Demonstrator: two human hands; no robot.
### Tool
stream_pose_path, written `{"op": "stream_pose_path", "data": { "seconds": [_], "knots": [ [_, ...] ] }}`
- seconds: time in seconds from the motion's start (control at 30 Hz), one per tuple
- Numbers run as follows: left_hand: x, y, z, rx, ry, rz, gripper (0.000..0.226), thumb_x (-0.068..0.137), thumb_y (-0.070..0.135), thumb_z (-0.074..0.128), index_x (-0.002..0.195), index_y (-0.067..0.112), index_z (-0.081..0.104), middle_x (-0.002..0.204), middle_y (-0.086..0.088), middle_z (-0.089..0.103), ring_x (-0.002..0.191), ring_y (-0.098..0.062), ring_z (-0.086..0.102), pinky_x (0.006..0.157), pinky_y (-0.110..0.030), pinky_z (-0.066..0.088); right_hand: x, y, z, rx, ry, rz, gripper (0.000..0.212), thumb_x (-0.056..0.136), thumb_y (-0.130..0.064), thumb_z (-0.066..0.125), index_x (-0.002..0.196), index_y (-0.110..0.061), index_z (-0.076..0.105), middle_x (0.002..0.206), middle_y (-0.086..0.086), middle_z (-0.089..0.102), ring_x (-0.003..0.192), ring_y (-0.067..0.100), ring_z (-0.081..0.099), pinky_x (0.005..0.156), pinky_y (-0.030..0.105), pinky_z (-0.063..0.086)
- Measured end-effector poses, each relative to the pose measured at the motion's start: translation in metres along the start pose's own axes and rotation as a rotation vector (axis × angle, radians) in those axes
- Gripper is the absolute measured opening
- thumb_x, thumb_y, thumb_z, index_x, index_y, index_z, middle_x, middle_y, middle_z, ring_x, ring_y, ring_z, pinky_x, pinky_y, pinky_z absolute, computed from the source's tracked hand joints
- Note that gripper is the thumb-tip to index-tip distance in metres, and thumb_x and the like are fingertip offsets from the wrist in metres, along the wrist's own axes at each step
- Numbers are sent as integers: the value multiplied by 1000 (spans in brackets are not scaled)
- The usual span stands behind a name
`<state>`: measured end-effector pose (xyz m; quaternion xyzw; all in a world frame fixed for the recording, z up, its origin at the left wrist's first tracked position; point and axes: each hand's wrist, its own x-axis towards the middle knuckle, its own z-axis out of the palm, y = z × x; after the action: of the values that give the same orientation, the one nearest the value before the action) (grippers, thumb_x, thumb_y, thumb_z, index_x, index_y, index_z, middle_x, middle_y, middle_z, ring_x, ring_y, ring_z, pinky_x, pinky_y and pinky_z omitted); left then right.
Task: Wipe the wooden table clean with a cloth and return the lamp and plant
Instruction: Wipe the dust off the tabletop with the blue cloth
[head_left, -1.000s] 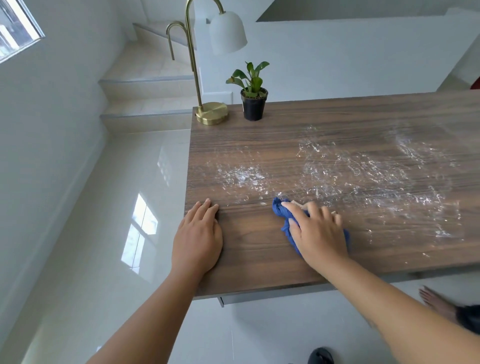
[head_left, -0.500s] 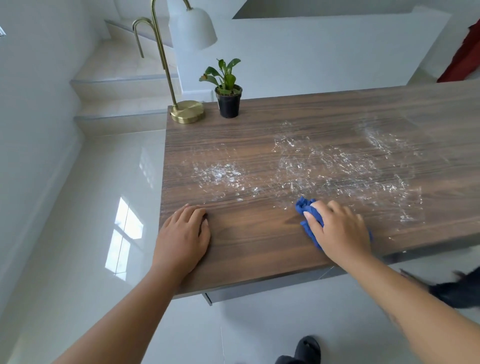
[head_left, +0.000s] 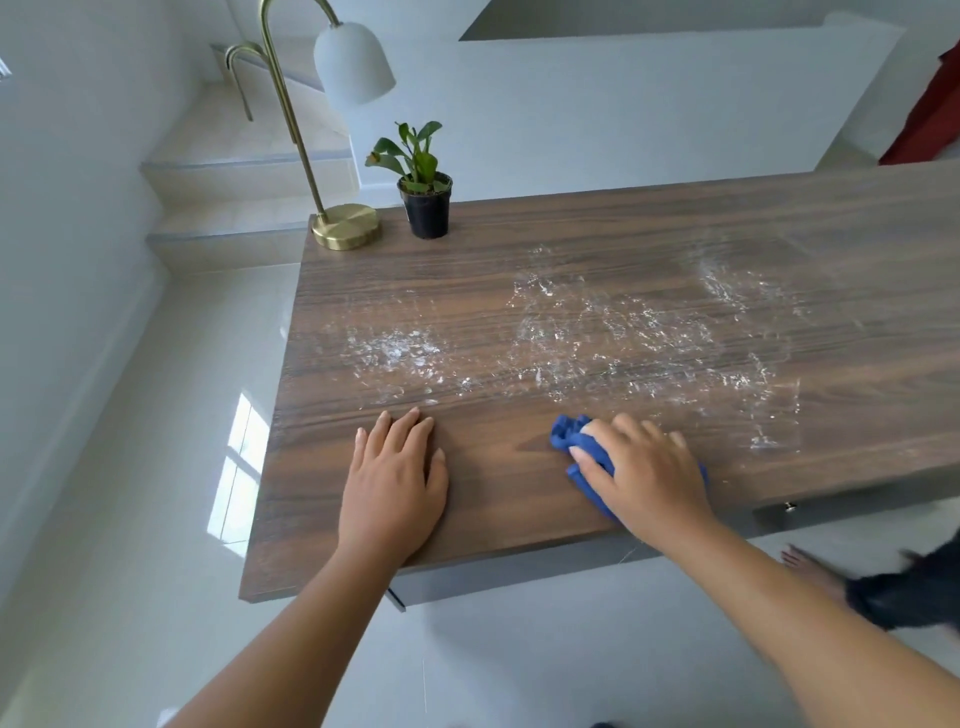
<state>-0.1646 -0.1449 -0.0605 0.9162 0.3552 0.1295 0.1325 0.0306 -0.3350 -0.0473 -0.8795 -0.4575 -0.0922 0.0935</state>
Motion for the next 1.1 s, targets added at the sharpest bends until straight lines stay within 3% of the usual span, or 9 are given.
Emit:
{"op": "stream_pose_path", "data": {
  "seconds": [0.1, 0.2, 0.33, 0.47, 0.63, 0.8, 1.0, 1.1],
  "knots": [
    [-1, 4, 0, 35, 9, -13, 48, 97, 42, 40, 138, 20, 49, 149, 3, 42, 143, -25, 25, 120, -45, 14, 23, 18, 4, -39, -7, 121, 27, 93, -46, 45, 99, -22, 56, 87, 1, 55, 83, 30, 56, 68, 37, 34],
    [-1, 8, -2, 55, 15, -23, 46, 96, 41, 44, 136, 19, 51, 146, 2, 45, 141, -24, 29, 118, -47, 18, 44, -10, 9, -1, -2, 138, 28, 95, -44, 45, 100, -19, 56, 91, 6, 56, 87, 32, 54, 73, 40, 34],
    [0, 12, -4, 71, 13, -43, 44, 96, 40, 45, 135, 20, 51, 145, 3, 46, 140, -24, 31, 118, -45, 18, 38, -35, 10, 65, -36, -78, 27, 95, -44, 45, 101, -20, 57, 90, 3, 55, 82, 30, 52, 71, 40, 35],
    [-1, 14, -5, 89, 10, -55, 44, 96, 40, 45, 136, 21, 50, 146, 5, 45, 141, -21, 29, 119, -44, 18, 13, 13, 2, 106, 7, -258, 23, 91, -44, 53, 93, -21, 59, 78, -2, 52, 68, 27, 52, 65, 38, 38],
    [2, 17, -8, 108, 8, -51, 44, 96, 41, 42, 133, 20, 51, 143, 4, 46, 138, -22, 33, 116, -46, 24, 26, 62, 3, 54, 8, -88, 23, 91, -42, 50, 94, -21, 59, 77, 0, 50, 73, 29, 53, 65, 37, 35],
    [3, 18, -9, 142, 5, -27, 49, 93, 44, 35, 131, 18, 51, 140, 2, 48, 134, -22, 35, 114, -44, 26, 55, 21, 16, 57, 6, -24, 26, 94, -43, 47, 101, -20, 58, 91, 5, 57, 83, 31, 54, 71, 40, 34],
    [3, 20, -10, 128, 15, -27, 50, 92, 43, 35, 129, 17, 53, 138, 0, 50, 130, -24, 38, 112, -44, 29, 51, -47, 18, 143, -16, -205, 29, 95, -44, 48, 107, -21, 61, 95, 5, 59, 85, 31, 54, 74, 41, 33],
    [3, 19, -11, 121, 4, -30, 50, 92, 44, 35, 131, 18, 52, 140, 1, 48, 132, -23, 36, 112, -44, 28, 33, -47, 12, 219, -31, -333, 27, 92, -46, 49, 98, -23, 62, 87, -1, 56, 80, 27, 53, 75, 40, 35]
  ]
}}
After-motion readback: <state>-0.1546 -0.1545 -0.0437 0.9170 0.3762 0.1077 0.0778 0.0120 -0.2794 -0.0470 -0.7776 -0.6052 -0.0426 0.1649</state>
